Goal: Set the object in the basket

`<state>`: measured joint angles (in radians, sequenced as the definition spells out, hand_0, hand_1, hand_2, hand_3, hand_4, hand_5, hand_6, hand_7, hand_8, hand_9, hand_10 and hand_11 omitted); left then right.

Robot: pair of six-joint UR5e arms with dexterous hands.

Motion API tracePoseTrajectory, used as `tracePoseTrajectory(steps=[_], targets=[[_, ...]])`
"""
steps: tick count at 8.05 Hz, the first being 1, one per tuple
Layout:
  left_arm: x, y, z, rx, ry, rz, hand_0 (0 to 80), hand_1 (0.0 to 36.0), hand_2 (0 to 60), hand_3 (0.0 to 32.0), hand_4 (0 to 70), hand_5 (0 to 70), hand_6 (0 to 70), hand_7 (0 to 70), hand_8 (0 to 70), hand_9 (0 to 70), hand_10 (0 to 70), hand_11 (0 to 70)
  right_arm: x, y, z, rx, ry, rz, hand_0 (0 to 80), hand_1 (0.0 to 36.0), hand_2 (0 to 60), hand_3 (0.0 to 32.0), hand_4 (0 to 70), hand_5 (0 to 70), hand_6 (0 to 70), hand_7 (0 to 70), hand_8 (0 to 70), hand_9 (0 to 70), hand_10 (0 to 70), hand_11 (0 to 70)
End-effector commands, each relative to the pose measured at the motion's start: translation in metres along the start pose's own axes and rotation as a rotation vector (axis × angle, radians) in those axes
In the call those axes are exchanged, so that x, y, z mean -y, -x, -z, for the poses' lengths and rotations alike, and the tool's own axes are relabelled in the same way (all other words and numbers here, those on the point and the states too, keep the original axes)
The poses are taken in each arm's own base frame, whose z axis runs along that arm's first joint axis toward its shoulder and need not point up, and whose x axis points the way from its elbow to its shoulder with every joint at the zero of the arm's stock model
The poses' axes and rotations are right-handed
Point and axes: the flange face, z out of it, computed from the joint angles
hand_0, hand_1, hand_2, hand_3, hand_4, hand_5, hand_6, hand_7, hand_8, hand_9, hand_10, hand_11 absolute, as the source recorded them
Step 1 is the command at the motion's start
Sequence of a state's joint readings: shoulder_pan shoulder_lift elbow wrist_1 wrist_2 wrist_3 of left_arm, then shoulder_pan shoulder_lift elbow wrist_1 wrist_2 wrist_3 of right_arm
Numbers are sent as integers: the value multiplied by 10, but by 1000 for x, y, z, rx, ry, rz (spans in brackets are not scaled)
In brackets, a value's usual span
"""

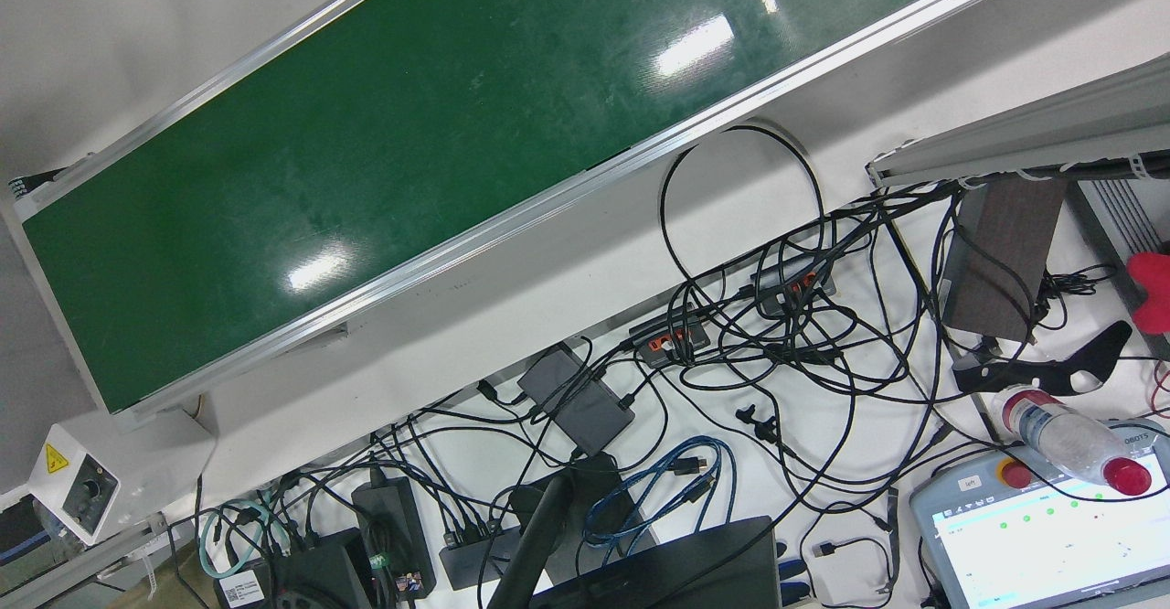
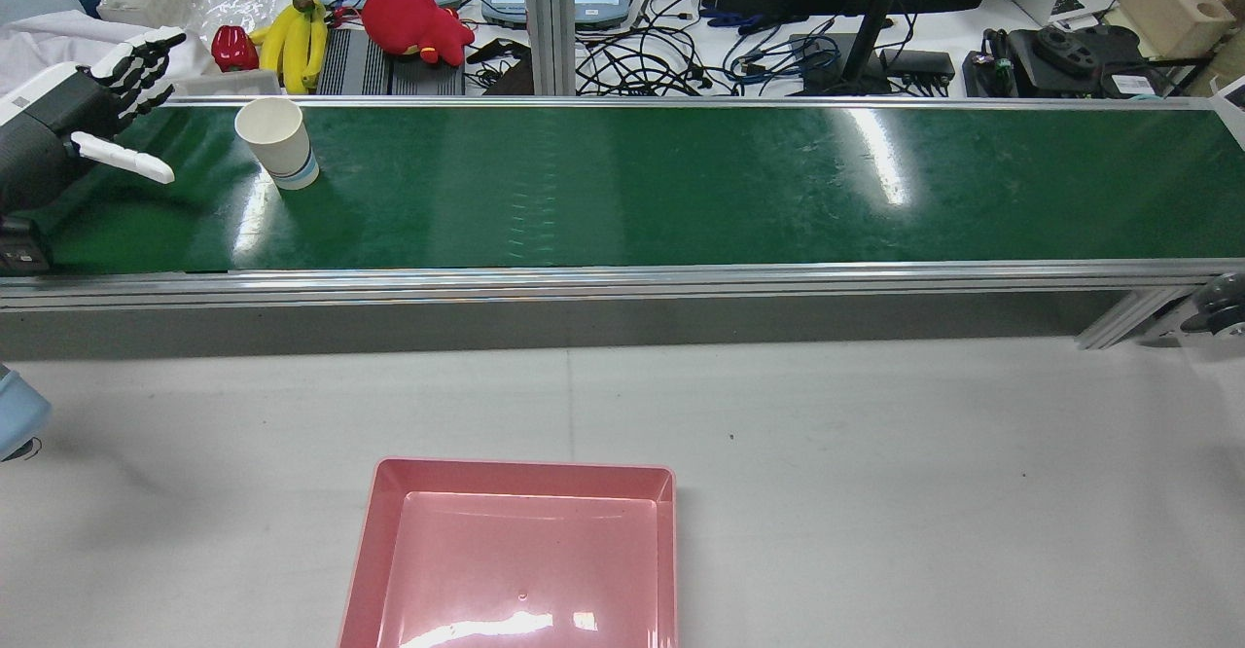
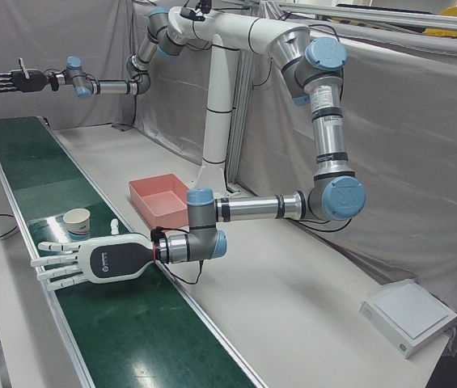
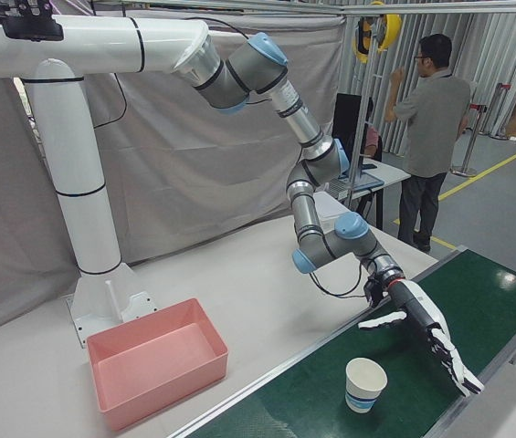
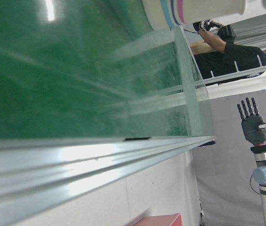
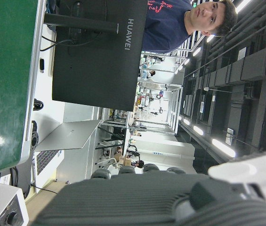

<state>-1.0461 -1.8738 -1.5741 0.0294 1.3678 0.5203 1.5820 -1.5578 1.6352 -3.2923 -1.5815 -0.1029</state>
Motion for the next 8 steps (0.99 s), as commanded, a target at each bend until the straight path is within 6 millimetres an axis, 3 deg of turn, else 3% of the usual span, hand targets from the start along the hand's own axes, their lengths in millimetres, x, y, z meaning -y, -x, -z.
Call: tracePoseTrajectory(steps=[1, 8], targets=[[-5, 3, -4, -3, 14, 21, 537, 104, 0, 82, 0, 182, 0, 0, 0, 0, 26, 57, 0, 1, 0, 1, 1, 1, 0, 0, 0, 0, 0, 0, 0, 0, 0, 0, 0, 0], [-5, 4, -4, 4, 5, -32, 559, 119, 0, 46, 1, 217, 4, 0, 0, 0, 33, 69, 0, 0, 0, 0, 1, 1, 0, 0, 0, 0, 0, 0, 0, 0, 0, 0, 0, 0]])
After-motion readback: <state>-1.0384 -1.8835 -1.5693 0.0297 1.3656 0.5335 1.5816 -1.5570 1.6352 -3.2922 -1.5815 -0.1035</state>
